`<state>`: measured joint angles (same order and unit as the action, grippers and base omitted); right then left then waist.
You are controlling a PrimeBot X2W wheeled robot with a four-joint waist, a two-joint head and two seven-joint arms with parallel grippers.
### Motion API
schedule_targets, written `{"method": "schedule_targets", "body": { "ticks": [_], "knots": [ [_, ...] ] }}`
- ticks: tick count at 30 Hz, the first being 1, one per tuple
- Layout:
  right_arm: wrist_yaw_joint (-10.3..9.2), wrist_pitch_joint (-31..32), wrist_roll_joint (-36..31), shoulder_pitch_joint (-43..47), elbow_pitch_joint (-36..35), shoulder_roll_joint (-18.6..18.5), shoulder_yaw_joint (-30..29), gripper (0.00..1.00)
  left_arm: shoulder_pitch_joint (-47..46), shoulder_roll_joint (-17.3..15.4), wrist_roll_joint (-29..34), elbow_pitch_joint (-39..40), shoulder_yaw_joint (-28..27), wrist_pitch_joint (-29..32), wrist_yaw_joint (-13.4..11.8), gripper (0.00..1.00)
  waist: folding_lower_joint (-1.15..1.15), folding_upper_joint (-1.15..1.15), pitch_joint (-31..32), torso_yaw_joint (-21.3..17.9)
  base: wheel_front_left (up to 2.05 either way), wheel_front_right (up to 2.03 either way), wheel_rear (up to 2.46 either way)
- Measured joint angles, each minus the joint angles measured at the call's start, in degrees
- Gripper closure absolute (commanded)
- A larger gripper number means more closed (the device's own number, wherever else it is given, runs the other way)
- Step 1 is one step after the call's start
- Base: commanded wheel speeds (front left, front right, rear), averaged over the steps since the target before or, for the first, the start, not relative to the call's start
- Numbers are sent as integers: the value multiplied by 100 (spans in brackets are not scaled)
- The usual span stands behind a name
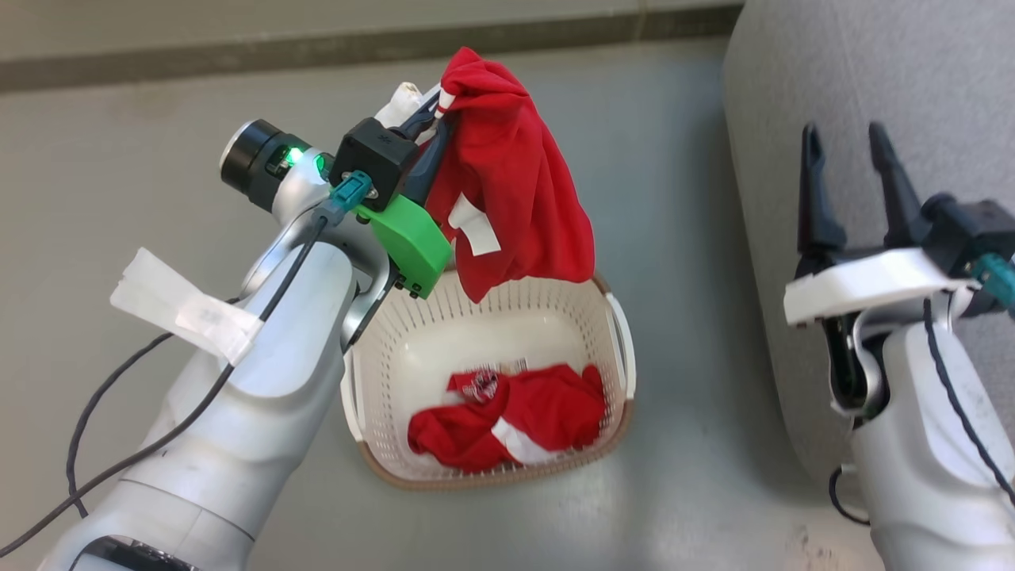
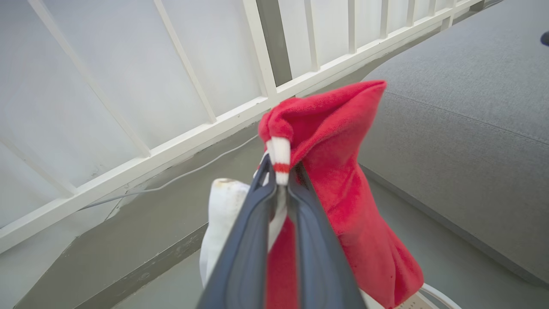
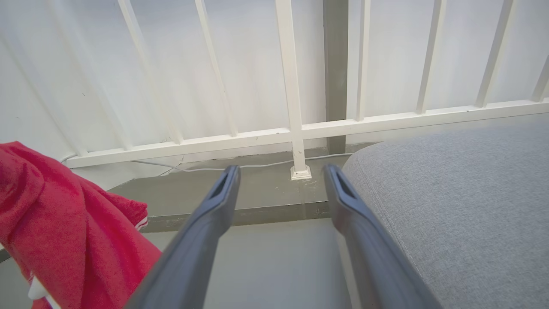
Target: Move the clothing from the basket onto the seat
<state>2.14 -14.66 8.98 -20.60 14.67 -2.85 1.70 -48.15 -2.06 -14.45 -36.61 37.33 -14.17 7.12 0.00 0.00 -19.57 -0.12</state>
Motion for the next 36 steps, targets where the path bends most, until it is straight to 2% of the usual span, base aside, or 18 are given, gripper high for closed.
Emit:
{"method": "schedule_targets", "body": {
  "ticks": [21,23,30,36],
  "knots": [
    [89,1,43,1207,564,23,235,0,13,22,-925,-131,200,511,0,100,0,0,1728,159,0,0,0],
    [141,1,56,1251,577,29,299,0,13,23,-959,-87,207,566,0,100,0,0,1865,163,0,0,0],
    [274,1,55,1273,608,25,727,0,30,31,-1073,68,347,717,0,100,0,0,2185,178,0,0,0],
    [412,1,90,1208,719,20,1475,0,131,36,-1357,338,495,829,0,100,0,0,2253,235,0,0,0]
  ]
}}
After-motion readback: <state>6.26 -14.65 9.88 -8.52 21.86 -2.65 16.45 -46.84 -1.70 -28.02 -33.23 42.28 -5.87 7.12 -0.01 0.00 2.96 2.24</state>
